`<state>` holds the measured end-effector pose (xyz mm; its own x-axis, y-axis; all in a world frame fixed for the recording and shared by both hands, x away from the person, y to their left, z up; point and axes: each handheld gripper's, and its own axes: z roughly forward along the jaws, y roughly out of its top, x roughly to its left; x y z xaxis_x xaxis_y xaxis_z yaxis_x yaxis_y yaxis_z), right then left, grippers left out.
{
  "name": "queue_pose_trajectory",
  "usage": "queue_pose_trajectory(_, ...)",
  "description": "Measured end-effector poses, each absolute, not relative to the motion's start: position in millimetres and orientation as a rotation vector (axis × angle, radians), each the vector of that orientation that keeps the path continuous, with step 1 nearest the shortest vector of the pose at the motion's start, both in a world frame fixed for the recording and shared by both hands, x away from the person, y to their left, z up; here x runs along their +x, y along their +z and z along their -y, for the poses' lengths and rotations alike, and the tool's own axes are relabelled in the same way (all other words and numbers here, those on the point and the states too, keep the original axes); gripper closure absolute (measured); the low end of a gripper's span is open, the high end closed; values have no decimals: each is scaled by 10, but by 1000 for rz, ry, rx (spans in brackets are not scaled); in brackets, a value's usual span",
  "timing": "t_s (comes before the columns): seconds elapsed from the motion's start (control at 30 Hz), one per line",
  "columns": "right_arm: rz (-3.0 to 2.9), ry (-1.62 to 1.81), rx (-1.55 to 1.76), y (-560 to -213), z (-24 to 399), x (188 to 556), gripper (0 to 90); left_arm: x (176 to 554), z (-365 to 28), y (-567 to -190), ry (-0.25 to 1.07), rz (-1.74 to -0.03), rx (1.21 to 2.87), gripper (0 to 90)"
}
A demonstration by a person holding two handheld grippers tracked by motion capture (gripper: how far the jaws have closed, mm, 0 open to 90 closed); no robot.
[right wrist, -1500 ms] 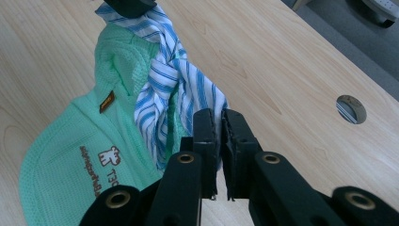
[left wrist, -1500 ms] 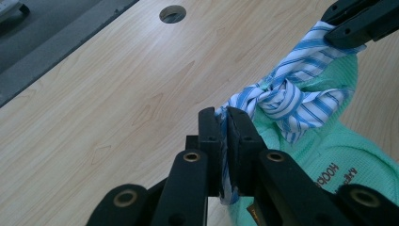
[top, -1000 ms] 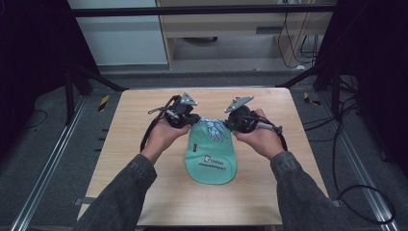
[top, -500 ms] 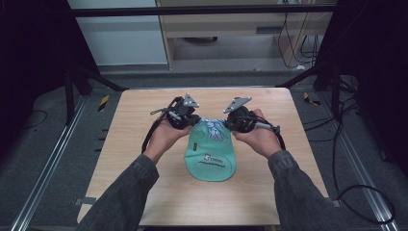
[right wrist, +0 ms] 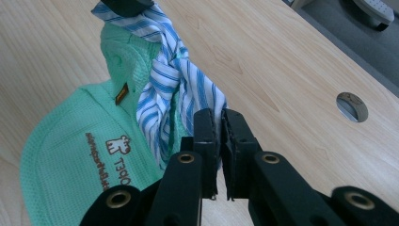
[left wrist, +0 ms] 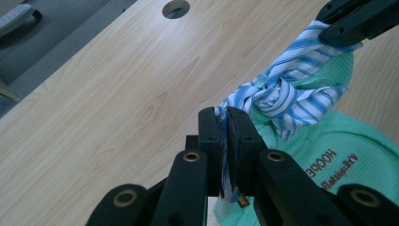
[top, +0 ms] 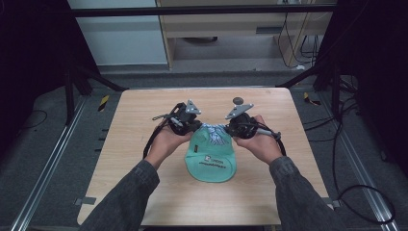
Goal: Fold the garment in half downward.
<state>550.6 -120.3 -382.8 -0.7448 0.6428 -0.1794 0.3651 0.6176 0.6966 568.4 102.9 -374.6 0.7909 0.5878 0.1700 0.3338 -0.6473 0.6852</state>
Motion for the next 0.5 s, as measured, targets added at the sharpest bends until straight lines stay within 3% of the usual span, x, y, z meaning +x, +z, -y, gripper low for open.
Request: queue_pose_trajectory(0.5, -2442, 944, 758, -3975, 1202, 5297, 851, 5391, -1125, -3882, 480, -643, 2308, 849)
